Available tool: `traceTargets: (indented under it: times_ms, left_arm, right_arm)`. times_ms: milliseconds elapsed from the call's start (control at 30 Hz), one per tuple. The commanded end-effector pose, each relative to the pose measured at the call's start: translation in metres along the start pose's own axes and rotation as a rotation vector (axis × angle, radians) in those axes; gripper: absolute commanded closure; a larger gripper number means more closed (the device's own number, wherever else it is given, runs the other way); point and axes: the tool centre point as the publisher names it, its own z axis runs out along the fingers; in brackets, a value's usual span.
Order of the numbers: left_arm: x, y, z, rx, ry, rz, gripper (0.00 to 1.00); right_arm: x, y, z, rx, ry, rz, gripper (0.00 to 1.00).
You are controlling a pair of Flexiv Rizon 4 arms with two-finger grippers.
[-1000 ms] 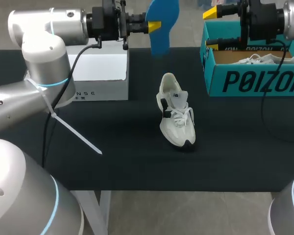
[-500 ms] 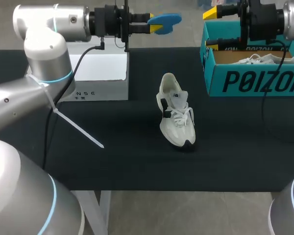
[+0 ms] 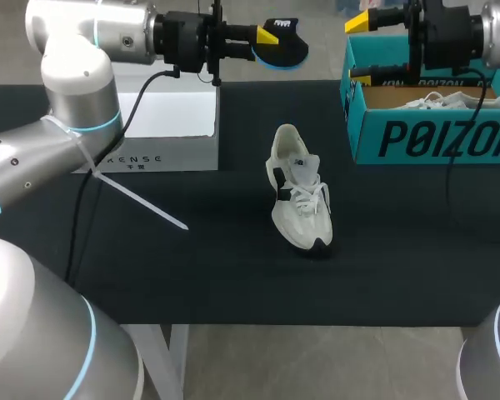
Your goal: Take the shoe out of the shoebox, open the shoe tongue, remove and reinsert the insole, then place the shoe into the shoebox
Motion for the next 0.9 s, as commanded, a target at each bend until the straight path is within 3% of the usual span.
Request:
traceTargets:
  times_ms: [33,167,333,800,900]
  left_arm:
    - [0.004,0.009,0.004,-0.036,-0.107,0.487,1.00]
    - [0.000,0.012,0.008,-0.062,-0.177,0.380,1.00]
    - [0.000,0.011,0.015,-0.069,-0.174,0.337,1.00]
    - [0.003,-0.001,0.041,-0.002,-0.088,0.252,1.00]
    - [0.005,-0.002,0.047,0.009,-0.083,0.245,1.00]
  right_arm:
    - [0.000,0.001,0.002,-0.001,-0.001,0.001,0.00]
    - [0.003,0.001,0.004,0.003,0.017,-0.001,0.00]
    - [0.006,0.001,0.008,0.003,0.034,-0.028,0.00]
    - [0.007,0.006,0.023,0.047,0.016,-0.062,0.00]
    - [0.009,0.006,0.028,0.059,0.008,-0.075,0.12]
